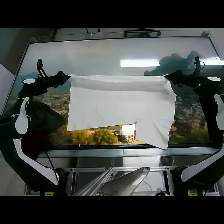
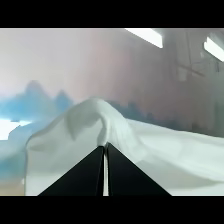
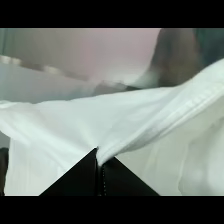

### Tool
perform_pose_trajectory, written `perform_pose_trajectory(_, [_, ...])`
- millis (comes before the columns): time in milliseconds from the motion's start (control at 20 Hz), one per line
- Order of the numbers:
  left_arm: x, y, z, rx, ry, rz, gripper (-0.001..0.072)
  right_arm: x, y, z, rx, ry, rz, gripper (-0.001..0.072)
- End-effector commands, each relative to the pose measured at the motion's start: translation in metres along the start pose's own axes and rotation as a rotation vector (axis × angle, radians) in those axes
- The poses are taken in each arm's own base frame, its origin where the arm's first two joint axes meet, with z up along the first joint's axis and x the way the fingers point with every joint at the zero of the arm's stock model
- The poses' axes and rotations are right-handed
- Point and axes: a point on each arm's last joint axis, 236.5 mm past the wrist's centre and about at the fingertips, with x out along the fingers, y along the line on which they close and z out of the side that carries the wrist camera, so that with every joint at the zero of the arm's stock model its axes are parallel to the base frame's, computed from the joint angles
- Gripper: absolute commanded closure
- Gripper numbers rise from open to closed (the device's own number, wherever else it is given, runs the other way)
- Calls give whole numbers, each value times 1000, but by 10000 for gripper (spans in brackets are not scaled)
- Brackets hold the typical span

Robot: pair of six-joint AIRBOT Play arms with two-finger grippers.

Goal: Fold the shirts.

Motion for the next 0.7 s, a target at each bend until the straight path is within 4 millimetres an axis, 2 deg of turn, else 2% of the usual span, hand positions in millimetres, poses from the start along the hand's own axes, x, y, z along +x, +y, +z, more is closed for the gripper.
perform_pose_trajectory(0, [11, 11, -21, 49, 88, 67, 699, 0, -24, -24, -19, 98, -85, 693])
perform_pose_trajectory(200, [23, 0, -38, 96, 136, 79, 699, 8, -38, -33, -65, 134, -170, 693])
perform_pose_trajectory(350, [22, 13, -54, 69, 201, 154, 699, 12, -49, -39, -90, 161, -241, 692])
perform_pose_trajectory(450, [19, 21, -62, 40, 235, 191, 699, 15, -47, -40, -97, 163, -243, 693])
perform_pose_trajectory(650, [19, 23, -69, 39, 264, 211, 701, 14, -44, -37, -108, 158, -248, 692])
